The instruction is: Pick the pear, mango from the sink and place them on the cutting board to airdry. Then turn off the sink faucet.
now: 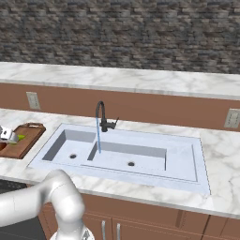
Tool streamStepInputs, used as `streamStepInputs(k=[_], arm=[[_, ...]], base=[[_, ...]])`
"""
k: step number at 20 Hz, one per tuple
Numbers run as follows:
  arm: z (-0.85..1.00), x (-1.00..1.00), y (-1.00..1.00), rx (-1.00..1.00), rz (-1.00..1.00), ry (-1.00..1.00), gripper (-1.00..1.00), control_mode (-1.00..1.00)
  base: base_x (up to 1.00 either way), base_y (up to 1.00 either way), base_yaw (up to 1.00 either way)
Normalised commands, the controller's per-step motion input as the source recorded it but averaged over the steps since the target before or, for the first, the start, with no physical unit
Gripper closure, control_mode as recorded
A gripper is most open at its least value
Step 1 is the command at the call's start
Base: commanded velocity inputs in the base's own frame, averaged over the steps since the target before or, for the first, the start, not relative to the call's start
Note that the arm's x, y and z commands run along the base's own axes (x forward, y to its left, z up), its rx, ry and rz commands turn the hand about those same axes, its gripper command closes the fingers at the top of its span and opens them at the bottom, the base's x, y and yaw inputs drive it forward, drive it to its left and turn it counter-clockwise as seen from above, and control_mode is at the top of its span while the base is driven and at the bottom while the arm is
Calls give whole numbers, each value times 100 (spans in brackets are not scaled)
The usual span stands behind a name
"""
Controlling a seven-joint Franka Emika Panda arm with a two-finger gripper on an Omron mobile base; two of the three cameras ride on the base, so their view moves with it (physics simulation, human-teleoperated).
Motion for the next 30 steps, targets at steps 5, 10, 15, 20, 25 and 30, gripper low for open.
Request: streamStepInputs(k=[5, 10, 15, 20, 25, 30], arm=[[-30, 2, -40, 0, 0, 1, -100, -100], [0, 1, -32, 0, 0, 0, -100, -100], [7, 0, -8, 0, 0, -3, -100, -100], [53, 0, 6, 2, 2, -4, -100, -100], [80, -16, 5, 3, 3, -7, -100, -100], [35, -60, -11, 0, 3, -18, -100, -100]], base=[[0, 0, 0], [0, 0, 0], [0, 0, 0], [0, 0, 0], [0, 0, 0], [0, 0, 0]])
